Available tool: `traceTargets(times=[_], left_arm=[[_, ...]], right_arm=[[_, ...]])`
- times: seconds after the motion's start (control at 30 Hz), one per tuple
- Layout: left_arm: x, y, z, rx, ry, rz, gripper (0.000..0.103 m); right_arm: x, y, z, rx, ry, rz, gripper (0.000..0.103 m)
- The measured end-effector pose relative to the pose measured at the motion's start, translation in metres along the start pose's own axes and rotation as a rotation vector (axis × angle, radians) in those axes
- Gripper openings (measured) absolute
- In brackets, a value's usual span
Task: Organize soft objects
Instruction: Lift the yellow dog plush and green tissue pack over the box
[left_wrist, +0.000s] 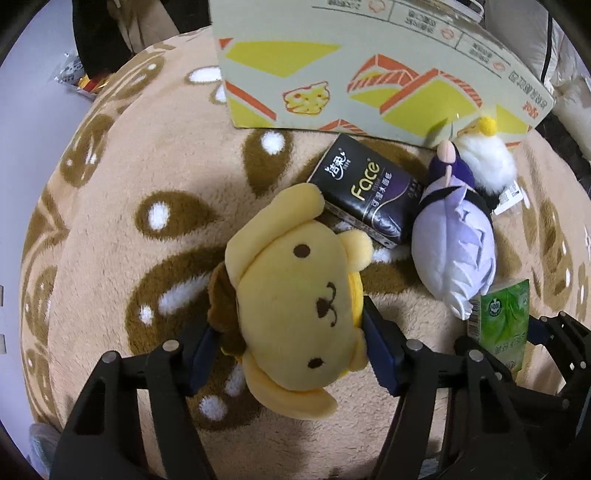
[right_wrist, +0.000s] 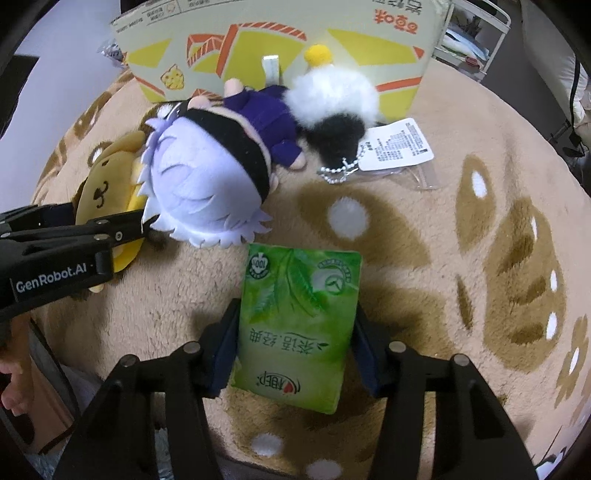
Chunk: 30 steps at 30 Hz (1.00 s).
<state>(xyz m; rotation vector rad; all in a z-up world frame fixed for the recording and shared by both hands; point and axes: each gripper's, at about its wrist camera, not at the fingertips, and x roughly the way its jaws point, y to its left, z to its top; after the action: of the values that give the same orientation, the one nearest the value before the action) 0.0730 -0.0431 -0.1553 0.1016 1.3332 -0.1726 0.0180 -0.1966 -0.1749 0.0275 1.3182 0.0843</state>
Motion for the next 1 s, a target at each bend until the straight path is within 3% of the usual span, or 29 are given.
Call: traceTargets(times=[0.27, 0.67, 1.0], left_arm=[[-0.023, 0.013, -0.002, -0.056, -0.104, 0.017, 0.067], [-0.099, 0.004, -0.011, -0.048, -0.444, 0.040, 0.068], [-0.142, 0.010, -0.007, -0.068, -0.592, -0.019, 0.068]], right_arm=[[-0.024, -0.015, 0.005, 0.033, -0.081, -0.034, 0.057], [-0.093, -0.025, 0.006, 0.037, -0.332, 0.034, 0.057], [-0.126, -0.019, 0.024, 0.020, -0.484, 0.041, 0.057]])
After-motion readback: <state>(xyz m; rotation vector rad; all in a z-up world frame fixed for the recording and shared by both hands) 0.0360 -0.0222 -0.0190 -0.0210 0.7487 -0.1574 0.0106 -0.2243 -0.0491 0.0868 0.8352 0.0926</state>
